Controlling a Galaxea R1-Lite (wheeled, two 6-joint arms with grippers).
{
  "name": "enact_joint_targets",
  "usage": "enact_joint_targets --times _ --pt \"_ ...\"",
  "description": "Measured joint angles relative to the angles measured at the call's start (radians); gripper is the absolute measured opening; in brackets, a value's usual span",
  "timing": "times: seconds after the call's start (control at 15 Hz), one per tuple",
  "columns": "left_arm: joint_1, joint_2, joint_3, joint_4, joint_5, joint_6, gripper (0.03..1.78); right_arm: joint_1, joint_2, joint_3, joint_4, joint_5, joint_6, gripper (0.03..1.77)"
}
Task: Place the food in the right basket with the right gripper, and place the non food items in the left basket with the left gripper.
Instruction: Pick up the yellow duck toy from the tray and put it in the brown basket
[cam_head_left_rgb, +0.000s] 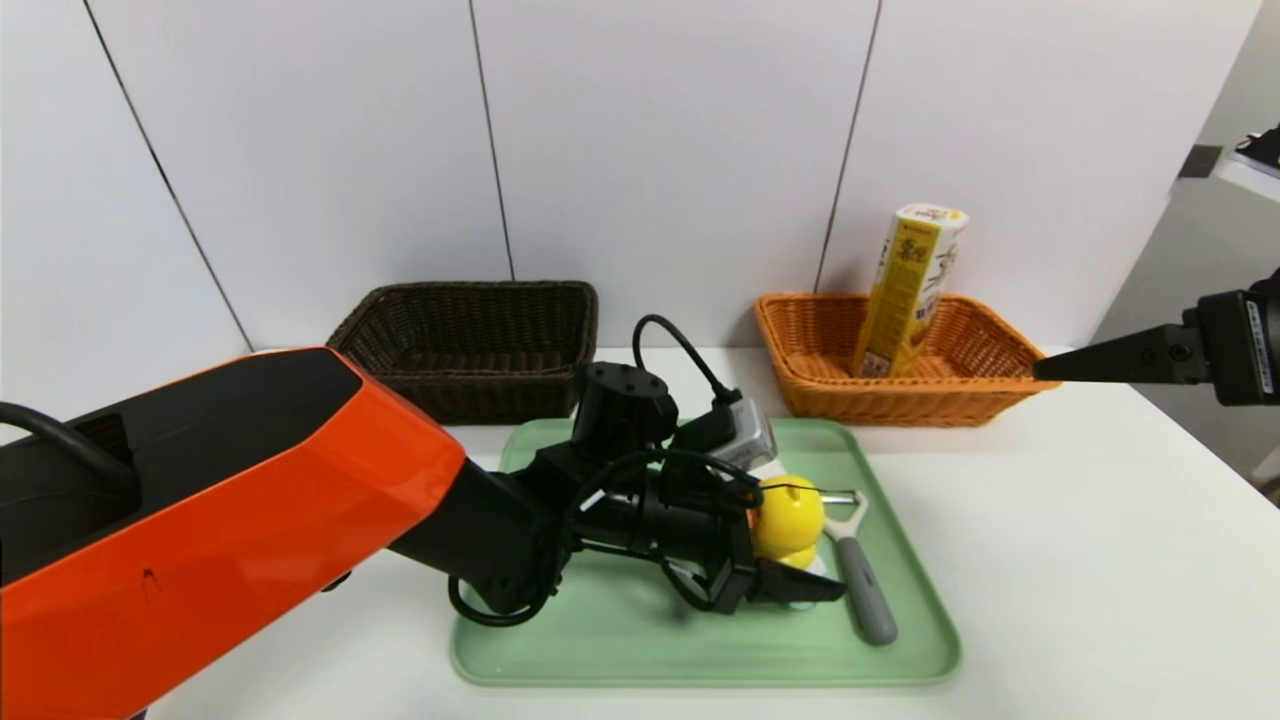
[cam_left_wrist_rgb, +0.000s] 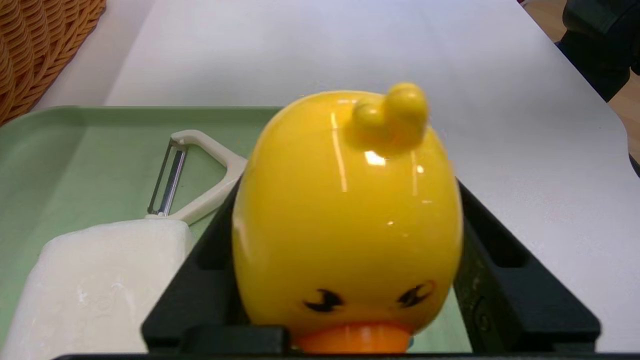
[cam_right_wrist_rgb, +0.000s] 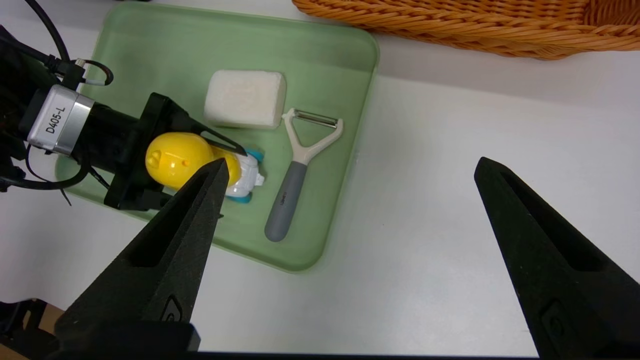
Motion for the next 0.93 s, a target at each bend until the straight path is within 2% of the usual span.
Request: enact_joint_targets --times 0.2,0.27,0.93 --pt "0.0 0.001 -0.002 0.0 0.001 -0.001 0.69 -0.001 0.0 0.0 0.0 0.001 0.0 1.69" --pt "0.0 0.0 -0.003 -0.002 0.0 -0.001 0.35 -0.001 0.0 0.0 0.0 0.001 0.0 1.69" --pt "0.0 -0.038 0.0 -0.002 0.002 -0.013 0.35 -0.001 0.0 0.002 0.001 0.0 0.001 1.7"
